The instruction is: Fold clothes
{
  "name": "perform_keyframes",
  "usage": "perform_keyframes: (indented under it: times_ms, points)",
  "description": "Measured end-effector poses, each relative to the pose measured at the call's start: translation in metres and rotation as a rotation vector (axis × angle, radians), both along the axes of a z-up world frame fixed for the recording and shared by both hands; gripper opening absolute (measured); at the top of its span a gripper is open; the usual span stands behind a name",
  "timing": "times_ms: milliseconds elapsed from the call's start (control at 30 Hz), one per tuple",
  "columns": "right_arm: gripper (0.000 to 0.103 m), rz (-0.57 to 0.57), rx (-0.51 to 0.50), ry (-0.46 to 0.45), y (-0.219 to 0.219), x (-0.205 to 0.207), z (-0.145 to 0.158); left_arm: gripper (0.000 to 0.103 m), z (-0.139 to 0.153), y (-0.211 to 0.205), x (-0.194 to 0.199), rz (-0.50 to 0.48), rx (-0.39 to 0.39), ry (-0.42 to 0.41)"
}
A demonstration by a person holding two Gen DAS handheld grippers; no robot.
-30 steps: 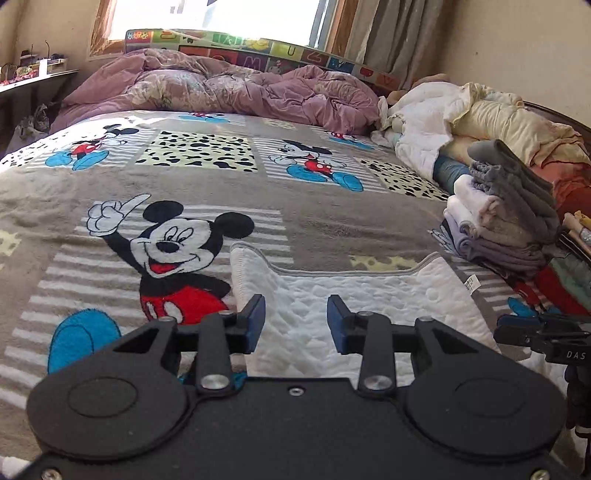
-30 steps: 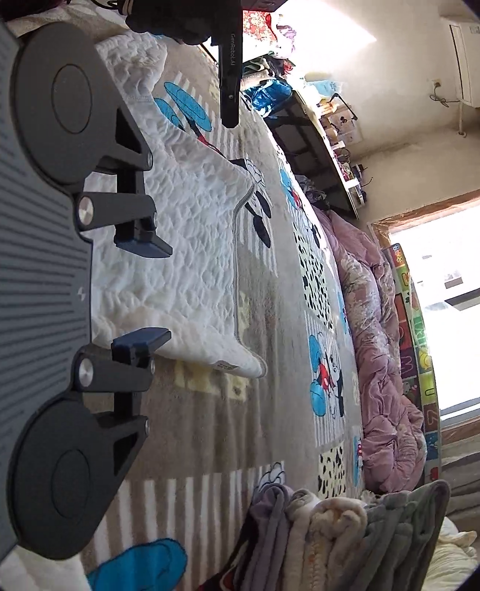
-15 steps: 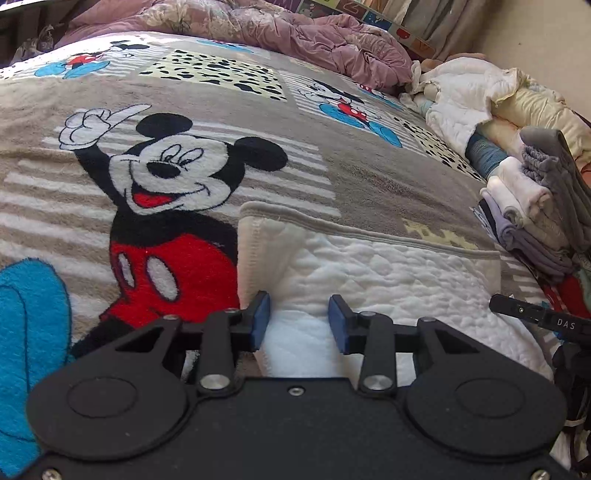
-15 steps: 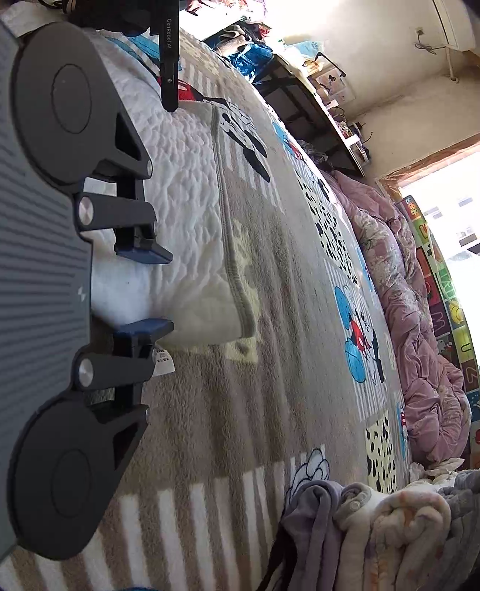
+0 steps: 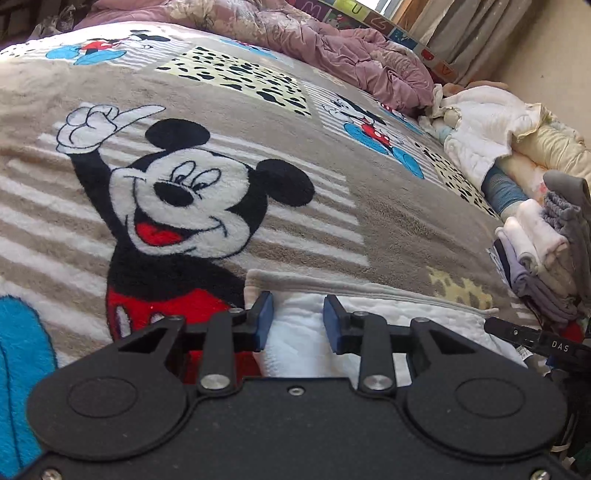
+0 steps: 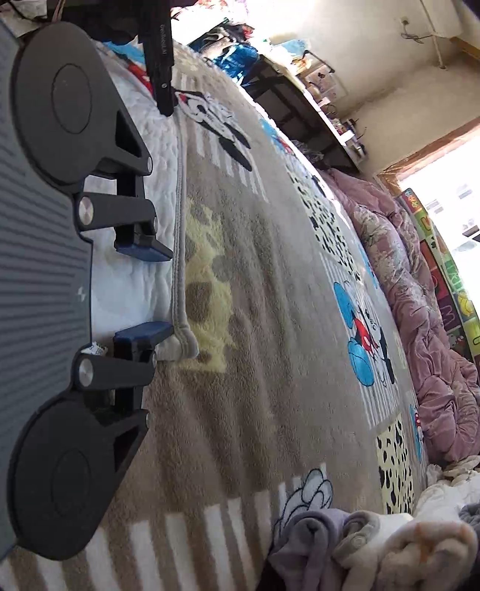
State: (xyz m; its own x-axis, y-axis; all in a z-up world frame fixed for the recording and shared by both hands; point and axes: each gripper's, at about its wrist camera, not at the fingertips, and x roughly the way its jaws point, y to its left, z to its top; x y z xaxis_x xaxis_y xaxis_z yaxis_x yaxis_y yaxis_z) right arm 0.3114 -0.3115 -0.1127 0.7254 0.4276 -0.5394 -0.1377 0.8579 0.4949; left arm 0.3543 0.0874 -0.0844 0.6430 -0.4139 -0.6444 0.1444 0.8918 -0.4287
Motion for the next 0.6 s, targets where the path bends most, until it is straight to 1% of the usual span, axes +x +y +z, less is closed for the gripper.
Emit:
perform_keyframes:
  times_ms: [33, 133, 200, 267, 300, 333, 400, 433, 533, 567, 600]
  points:
    - [0.026, -0.014, 0.040, 0.018, -0.005, 0.000, -0.003, 0.031, 0.001, 0.001, 0.001, 0.002, -0.009, 0.012]
    - [0.023, -0.024, 0.108, 0.045, -0.014, 0.002, -0.008, 0.031, 0.000, 0.004, 0.002, 0.007, -0.028, 0.020]
    - [0.023, -0.037, 0.149, 0.066, -0.021, 0.001, -0.002, 0.031, 0.011, 0.005, -0.006, 0.028, -0.049, 0.015]
    - [0.028, -0.056, 0.174, 0.071, -0.028, -0.003, 0.009, 0.031, 0.031, 0.001, -0.019, 0.020, -0.039, -0.036]
    - [0.030, -0.058, 0.159, 0.039, -0.028, -0.008, 0.017, 0.032, 0.040, -0.002, -0.025, 0.008, -0.036, -0.059]
    - [0.036, -0.059, 0.144, 0.011, -0.029, -0.013, 0.025, 0.033, 0.046, -0.003, -0.029, 0.002, -0.046, -0.072]
    - [0.036, -0.045, 0.122, -0.006, -0.028, -0.015, 0.032, 0.040, 0.054, -0.005, -0.033, -0.009, -0.080, -0.096]
    - [0.036, -0.039, 0.113, -0.012, -0.027, -0.015, 0.036, 0.041, 0.056, -0.006, -0.034, -0.012, -0.092, -0.103]
    - [0.036, -0.044, 0.107, 0.027, -0.027, -0.011, 0.026, 0.044, 0.039, -0.007, -0.024, 0.014, -0.085, -0.057]
    - [0.034, -0.046, 0.104, 0.040, -0.026, -0.010, 0.022, 0.045, 0.023, -0.006, -0.016, 0.036, -0.087, -0.001]
    - [0.033, -0.048, 0.102, 0.053, -0.026, -0.008, 0.019, 0.044, 0.011, -0.005, -0.012, 0.043, -0.087, 0.027]
